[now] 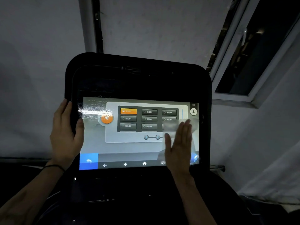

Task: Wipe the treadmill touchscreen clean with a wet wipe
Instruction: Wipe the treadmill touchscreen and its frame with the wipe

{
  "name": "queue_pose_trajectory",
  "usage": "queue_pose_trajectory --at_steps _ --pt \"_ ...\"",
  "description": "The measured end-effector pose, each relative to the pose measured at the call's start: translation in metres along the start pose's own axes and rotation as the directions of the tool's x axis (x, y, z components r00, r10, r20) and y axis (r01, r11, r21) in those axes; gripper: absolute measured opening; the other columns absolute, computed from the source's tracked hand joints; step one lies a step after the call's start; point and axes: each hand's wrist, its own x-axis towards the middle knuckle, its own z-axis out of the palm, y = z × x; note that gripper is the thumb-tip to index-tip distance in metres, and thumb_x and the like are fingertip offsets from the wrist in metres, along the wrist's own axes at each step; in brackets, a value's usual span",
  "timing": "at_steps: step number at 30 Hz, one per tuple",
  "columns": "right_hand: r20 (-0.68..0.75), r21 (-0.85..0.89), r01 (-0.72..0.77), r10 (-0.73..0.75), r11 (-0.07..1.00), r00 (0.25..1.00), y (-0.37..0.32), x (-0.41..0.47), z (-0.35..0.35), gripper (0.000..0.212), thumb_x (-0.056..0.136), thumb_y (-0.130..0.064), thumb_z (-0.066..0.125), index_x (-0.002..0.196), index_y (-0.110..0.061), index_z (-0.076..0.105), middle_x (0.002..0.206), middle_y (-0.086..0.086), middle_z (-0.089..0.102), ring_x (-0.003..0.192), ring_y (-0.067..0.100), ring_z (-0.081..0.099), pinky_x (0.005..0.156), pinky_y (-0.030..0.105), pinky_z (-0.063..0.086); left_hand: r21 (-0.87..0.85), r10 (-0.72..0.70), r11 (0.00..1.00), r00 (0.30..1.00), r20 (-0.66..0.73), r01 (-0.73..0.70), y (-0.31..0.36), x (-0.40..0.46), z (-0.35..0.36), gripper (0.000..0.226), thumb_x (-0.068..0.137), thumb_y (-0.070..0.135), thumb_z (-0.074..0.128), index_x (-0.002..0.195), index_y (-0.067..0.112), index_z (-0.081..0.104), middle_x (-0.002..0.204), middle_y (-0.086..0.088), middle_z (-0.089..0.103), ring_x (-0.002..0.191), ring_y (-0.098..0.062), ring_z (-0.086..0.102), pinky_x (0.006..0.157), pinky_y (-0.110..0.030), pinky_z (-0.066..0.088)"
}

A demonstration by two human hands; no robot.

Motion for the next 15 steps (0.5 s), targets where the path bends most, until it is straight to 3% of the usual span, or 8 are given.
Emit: queue_pose_trajectory --at_steps 5,8,12,15 --pt "0.046 0.004 0.039 -0.039 0.999 0.998 -0.009 -0.057 0.006 0.074 0.106 -0.045 0.032 0.161 0.000 0.012 0.172 0.014 -0.001 0.159 0.027 -0.001 0.128 0.047 0.010 -0.006 -0.004 1.000 1.000 -0.006 0.004 -0.002 0.000 0.001 0.061 0.101 0.032 0.044 0.158 0.011 0.038 0.166 -0.005 0.033 0.153 -0.024 0.036 0.116 -0.032 0.033" --pt "0.054 0.009 0.100 -0.100 0.995 0.994 -0.026 -0.031 0.011 0.073 0.107 -0.047 0.030 0.161 0.000 0.012 0.172 0.015 0.002 0.159 0.027 0.000 0.129 0.043 0.006 0.007 0.008 1.000 1.000 0.000 -0.008 -0.005 -0.001 0.001 0.061 0.102 0.031 0.045 0.159 0.011 0.036 0.167 -0.005 0.032 0.153 -0.024 0.036 0.118 -0.033 0.033" --pt "-0.004 0.009 0.048 -0.047 0.999 0.999 -0.010 0.004 0.004 0.075 0.107 -0.050 0.030 0.162 -0.003 0.012 0.172 0.013 0.003 0.159 0.022 -0.003 0.128 0.047 0.015 -0.006 0.012 1.000 1.000 0.001 -0.012 -0.006 -0.001 0.002 0.061 0.102 0.032 0.045 0.159 0.011 0.035 0.167 -0.005 0.031 0.155 -0.024 0.034 0.121 -0.036 0.033" --pt "-0.002 0.026 -0.037 0.037 0.999 0.999 0.000 -0.030 0.001 0.076 0.106 -0.049 0.031 0.162 -0.002 0.010 0.172 0.012 -0.002 0.159 0.023 -0.005 0.127 0.051 0.014 0.021 0.030 0.999 1.000 -0.007 -0.030 -0.006 -0.001 0.004 0.062 0.102 0.031 0.046 0.158 0.007 0.035 0.168 -0.009 0.031 0.155 -0.027 0.032 0.123 -0.040 0.033"
